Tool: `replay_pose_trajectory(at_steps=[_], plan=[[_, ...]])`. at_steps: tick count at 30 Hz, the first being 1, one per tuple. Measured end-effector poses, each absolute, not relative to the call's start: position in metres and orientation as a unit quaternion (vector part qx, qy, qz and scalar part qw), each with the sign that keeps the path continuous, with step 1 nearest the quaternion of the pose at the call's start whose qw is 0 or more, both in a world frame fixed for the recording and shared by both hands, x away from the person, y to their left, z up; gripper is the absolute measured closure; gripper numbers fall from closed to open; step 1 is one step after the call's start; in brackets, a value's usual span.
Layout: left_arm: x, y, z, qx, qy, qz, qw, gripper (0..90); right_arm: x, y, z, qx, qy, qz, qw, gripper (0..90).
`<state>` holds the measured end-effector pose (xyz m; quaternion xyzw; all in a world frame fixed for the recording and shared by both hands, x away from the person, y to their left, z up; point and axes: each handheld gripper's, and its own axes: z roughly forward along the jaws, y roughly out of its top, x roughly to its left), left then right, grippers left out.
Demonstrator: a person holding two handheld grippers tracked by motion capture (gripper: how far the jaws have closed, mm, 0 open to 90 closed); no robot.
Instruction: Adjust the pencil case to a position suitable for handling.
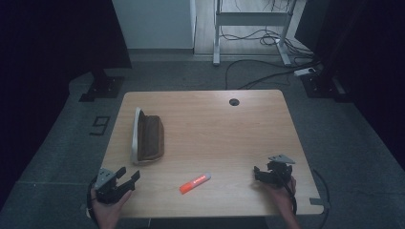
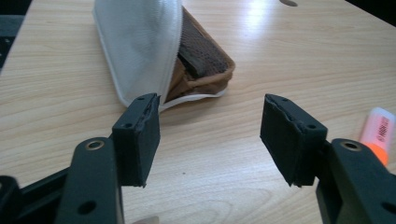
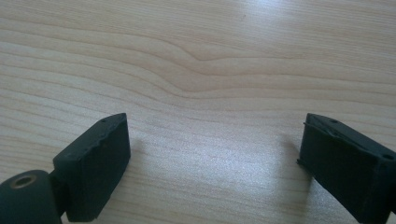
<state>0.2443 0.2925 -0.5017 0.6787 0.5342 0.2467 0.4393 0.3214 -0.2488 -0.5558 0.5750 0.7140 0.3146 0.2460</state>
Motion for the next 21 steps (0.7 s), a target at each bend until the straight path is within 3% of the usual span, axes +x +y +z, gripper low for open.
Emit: replay_pose_trajectory(at_steps=[21], plan=[[0.29, 0.285, -0.5, 0.69, 0.535, 0.26, 0.413, 34.0, 0.321, -0.248, -0.555, 0.573, 0.714, 0.318, 0.248, 11.8]])
